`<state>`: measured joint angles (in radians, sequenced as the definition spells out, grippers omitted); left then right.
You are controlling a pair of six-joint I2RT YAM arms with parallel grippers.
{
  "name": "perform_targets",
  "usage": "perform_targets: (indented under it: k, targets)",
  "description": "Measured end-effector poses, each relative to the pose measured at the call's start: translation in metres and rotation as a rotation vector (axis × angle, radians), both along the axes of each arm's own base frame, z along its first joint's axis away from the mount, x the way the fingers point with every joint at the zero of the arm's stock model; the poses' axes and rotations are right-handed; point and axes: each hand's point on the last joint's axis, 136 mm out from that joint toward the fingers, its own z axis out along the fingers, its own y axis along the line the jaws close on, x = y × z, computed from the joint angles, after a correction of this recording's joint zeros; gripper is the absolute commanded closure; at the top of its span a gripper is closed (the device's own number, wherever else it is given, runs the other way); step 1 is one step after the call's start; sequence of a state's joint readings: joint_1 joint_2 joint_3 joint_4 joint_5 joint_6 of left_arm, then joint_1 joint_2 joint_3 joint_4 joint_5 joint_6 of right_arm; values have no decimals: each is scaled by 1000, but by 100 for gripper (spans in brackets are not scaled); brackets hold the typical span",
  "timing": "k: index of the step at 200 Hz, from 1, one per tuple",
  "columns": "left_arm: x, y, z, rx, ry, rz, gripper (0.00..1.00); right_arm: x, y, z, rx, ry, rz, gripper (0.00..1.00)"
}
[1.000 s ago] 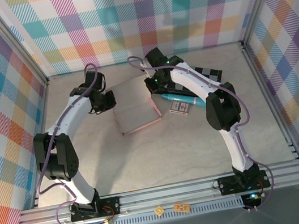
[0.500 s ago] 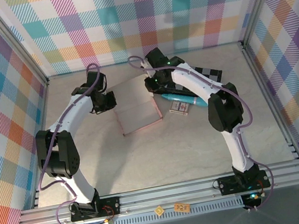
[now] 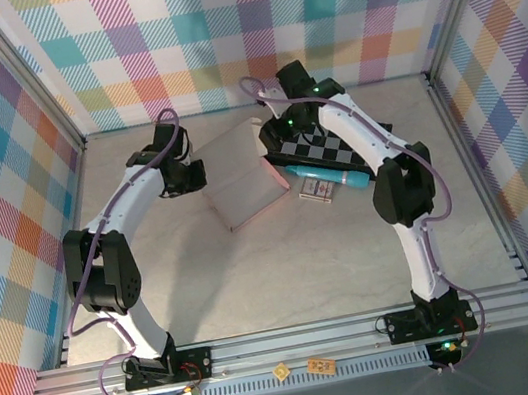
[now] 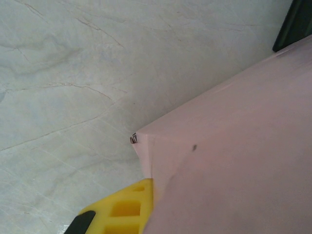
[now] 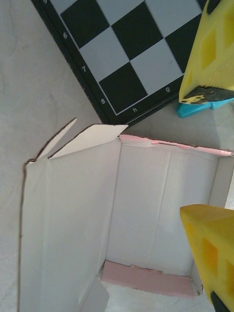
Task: Fold the paper box
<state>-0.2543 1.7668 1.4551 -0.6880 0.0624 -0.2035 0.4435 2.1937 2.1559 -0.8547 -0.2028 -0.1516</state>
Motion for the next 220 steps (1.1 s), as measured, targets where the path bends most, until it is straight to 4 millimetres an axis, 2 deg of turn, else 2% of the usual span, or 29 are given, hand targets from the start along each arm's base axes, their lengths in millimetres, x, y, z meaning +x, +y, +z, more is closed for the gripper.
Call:
perform_targets:
  k: [56, 97, 123, 158, 183, 198, 220]
  targets:
    - [-3, 1, -4, 12, 20, -13, 100, 14, 13, -30, 57, -64, 127, 41]
    - [0, 0, -3, 12, 20, -13, 100, 30, 25, -32, 80, -133, 177, 43]
    - [3, -1, -4, 13, 23, -13, 100, 35, 31, -36, 100, -143, 200, 53]
    - [5, -1, -8, 17, 40, -13, 100, 37, 32, -42, 98, -134, 192, 80]
    - [6, -1, -10, 19, 42, -12, 100, 41, 31, -36, 93, -145, 179, 94]
    - [8, -2, -9, 17, 38, -11, 100, 42, 30, -35, 86, -145, 165, 100]
    - [11, -2, -7, 14, 35, -6, 100, 43, 30, -36, 72, -146, 149, 100]
